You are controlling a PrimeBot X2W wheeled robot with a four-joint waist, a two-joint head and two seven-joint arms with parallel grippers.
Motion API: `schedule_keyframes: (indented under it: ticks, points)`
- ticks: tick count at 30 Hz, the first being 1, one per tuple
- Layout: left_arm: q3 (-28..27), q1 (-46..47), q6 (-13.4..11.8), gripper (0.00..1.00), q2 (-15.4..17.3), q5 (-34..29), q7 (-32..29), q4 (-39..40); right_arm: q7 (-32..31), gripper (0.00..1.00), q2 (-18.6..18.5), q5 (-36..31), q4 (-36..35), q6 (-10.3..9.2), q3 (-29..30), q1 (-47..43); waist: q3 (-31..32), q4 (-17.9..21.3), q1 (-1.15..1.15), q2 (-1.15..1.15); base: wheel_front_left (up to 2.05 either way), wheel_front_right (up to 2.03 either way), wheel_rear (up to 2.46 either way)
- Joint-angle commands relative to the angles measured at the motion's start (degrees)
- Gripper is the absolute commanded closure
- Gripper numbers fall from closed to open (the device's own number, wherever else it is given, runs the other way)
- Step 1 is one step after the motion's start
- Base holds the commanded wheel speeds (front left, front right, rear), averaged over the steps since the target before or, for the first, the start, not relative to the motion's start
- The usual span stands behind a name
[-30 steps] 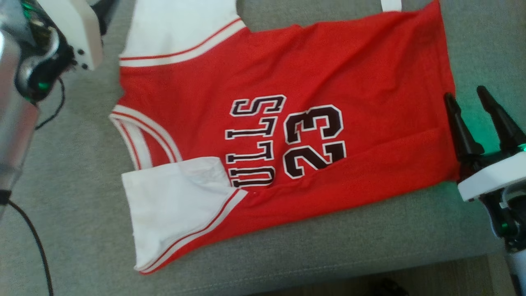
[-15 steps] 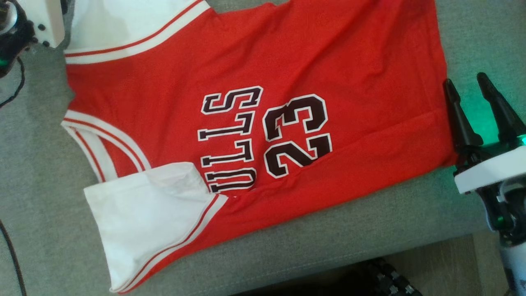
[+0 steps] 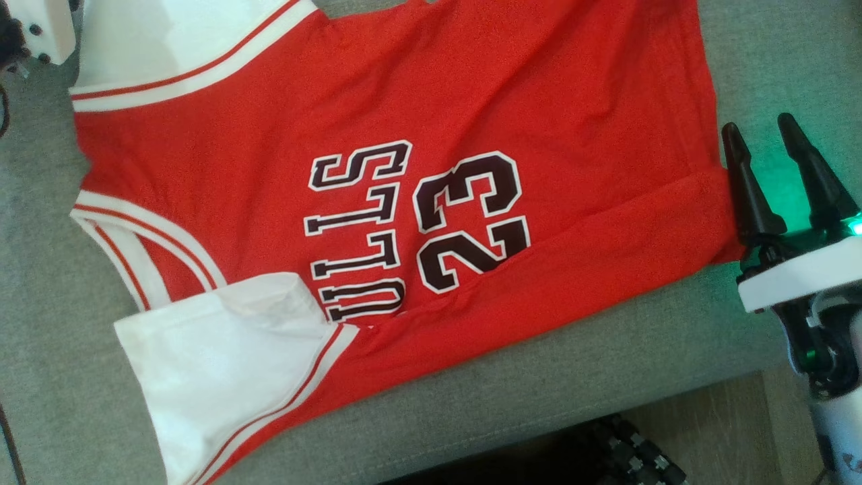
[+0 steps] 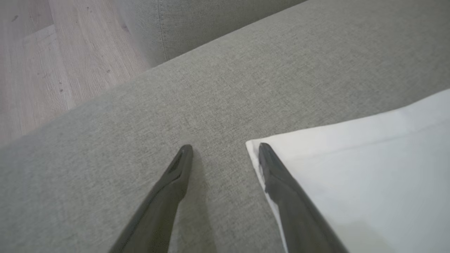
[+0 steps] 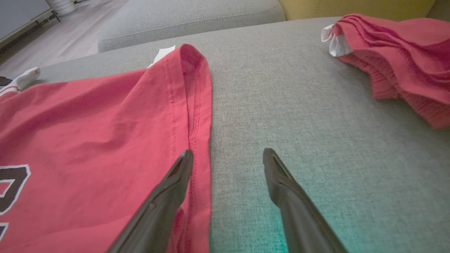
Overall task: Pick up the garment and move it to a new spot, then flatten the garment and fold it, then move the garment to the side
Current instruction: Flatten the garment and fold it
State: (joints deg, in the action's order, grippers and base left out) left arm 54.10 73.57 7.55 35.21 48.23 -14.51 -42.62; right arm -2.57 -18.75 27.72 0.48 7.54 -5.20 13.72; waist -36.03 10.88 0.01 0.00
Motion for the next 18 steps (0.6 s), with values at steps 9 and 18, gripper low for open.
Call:
schedule_keyframes:
  ticks: [9, 18]
  points:
    - [3.9, 3.3, -0.1, 0.54, 4.2, 3.8, -2.5, 1.8, 1.0, 0.0, -0.5, 0.3, -0.8, -0.05, -0.6, -0.3, 0.1, 0.9, -0.01, 0.0, 0.0, 0.0, 0.0]
    - [8.0, 3.6, -0.1, 1.0, 4.9, 5.0, 1.9, 3.5, 0.7, 0.0, -0.9, 0.8, -1.1, -0.05, -1.9, 0.9, 2.2, 0.3, -0.01, 0.0, 0.0, 0.0, 0.0]
